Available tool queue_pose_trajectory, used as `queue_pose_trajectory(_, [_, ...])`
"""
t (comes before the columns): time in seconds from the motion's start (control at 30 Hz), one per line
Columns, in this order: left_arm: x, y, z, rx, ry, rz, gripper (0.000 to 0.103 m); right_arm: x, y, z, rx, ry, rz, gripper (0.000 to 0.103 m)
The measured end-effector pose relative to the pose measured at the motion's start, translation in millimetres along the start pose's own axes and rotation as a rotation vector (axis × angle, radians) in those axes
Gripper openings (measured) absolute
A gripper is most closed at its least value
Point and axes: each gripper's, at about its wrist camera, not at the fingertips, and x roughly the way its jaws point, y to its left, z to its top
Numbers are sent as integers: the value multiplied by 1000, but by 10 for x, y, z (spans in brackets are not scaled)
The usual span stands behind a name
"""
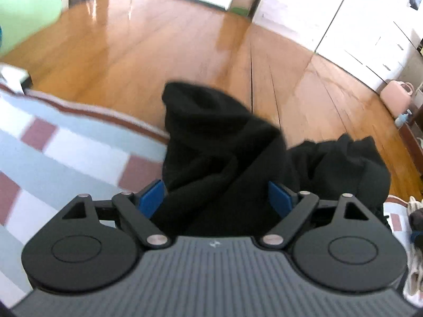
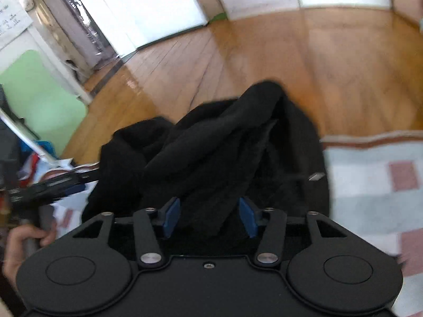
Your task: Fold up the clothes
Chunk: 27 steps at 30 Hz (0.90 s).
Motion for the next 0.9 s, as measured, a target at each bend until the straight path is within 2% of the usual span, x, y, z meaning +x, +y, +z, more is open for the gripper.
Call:
queue_pose_trajectory(0.1, [106, 71, -11, -46, 26, -43, 85, 229, 117, -2, -54, 32, 22, 62])
queue_pose_trajectory(0.2, [166, 49, -7, -35, 32, -71, 85, 520, 124, 7, -49, 55, 4, 82])
queue_pose_trajectory(0.23, [184, 65, -31, -35, 41, -85, 85, 645, 71, 6, -13, 77, -31, 91])
queue_pose_trajectory(0.3, [231, 52, -30, -50, 51, -103, 85, 893, -36, 4, 58, 120, -99, 92])
queue_pose_trajectory(0.4, [228, 21, 13, -30, 39, -108, 85, 984, -104, -24, 97, 93, -64, 92])
queue_pose_trajectory(0.47, [228, -8, 7, -2, 21, -96, 85, 959, -36, -40, 32, 26, -37, 65])
queue_pose_trajectory(0.5, [218, -23, 3, 8, 17, -88, 85, 951, 10, -32, -12, 11, -40, 57])
queue_pose_trajectory(0.53, [222, -33, -2, 15, 16, -81, 85, 905, 82, -11, -69, -8, -46, 35])
queue_pose_trajectory(0.57, [245, -59, 9, 17, 16, -76, 85, 838, 153, 11, -131, -41, -72, 8])
queue_pose_trajectory(0.63, [121, -36, -50, 28, 12, -74, 85, 575, 292, 109, -221, -122, -113, 6])
queue_pose_trajectory(0.8, [-46, -172, -114, 137, -24, -8, 83, -293, 419, 337, -267, -405, -283, 1])
queue_pose_trajectory(0.83, [-80, -177, -120, 138, -28, -3, 83, -475, 436, 371, -279, -461, -335, 1])
queue_pose_trajectory(0.9, [-147, -142, -123, 115, -34, -18, 83, -785, 401, 449, -292, -513, -415, 1])
